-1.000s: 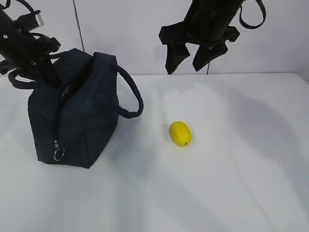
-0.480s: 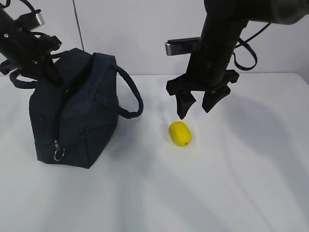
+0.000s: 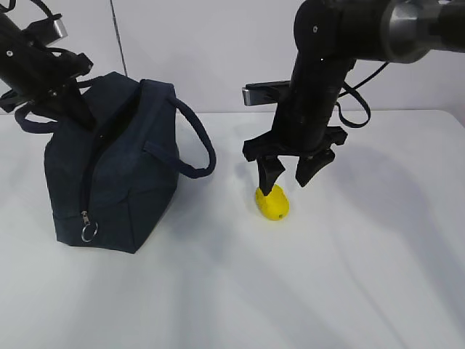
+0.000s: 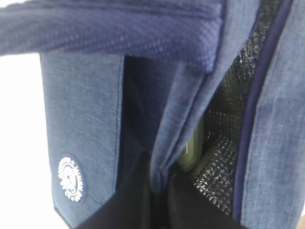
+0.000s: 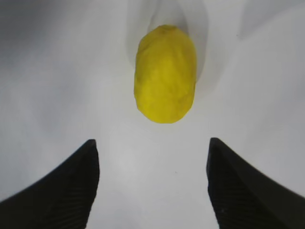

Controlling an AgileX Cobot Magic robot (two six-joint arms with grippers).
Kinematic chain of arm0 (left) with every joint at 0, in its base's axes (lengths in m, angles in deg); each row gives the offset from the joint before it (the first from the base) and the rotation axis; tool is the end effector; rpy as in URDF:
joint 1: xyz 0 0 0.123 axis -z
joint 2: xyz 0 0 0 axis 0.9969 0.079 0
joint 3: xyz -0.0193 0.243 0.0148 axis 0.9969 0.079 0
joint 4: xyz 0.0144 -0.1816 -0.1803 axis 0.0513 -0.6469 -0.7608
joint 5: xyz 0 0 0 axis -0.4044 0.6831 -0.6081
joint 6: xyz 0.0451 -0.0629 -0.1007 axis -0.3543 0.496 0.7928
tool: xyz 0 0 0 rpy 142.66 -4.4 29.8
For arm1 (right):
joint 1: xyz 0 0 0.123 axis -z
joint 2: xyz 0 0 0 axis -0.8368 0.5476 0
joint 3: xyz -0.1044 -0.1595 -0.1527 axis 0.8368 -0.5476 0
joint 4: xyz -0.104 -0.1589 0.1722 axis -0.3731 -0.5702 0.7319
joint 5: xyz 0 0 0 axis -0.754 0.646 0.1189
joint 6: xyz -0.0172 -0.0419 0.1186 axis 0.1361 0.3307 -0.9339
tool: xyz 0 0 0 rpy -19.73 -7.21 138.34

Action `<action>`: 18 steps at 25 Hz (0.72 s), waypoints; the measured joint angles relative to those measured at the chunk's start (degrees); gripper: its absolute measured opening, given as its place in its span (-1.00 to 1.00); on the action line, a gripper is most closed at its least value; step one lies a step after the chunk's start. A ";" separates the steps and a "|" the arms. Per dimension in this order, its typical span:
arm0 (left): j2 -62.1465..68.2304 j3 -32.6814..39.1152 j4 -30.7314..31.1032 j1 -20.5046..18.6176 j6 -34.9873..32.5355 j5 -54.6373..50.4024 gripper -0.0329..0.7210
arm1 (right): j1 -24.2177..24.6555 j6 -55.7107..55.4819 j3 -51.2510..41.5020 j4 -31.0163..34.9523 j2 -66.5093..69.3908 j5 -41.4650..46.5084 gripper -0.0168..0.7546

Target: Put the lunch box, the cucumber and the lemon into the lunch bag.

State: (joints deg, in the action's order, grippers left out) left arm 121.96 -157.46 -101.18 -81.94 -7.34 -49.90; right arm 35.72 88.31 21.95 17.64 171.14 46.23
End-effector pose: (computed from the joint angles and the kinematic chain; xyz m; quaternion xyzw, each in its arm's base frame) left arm 0.4085 -0.0877 0.1719 0.0384 0.9633 -0.2562 0.0705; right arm 0.3929 0.1683 0.1271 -0.1567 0.9847 0.0696 0.0299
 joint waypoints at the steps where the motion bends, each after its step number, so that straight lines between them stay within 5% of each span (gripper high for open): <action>1: 0.00 0.00 0.00 0.00 0.00 0.00 -0.91 | 0.00 0.00 0.00 0.04 0.45 -0.27 0.37; 18: 0.00 0.00 -0.20 0.00 0.00 0.00 -0.91 | 0.00 0.10 0.00 0.89 4.94 -8.14 0.37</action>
State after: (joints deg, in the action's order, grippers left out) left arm 121.96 -157.46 -101.38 -81.94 -7.34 -49.90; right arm 35.72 88.41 21.95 18.53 176.09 38.09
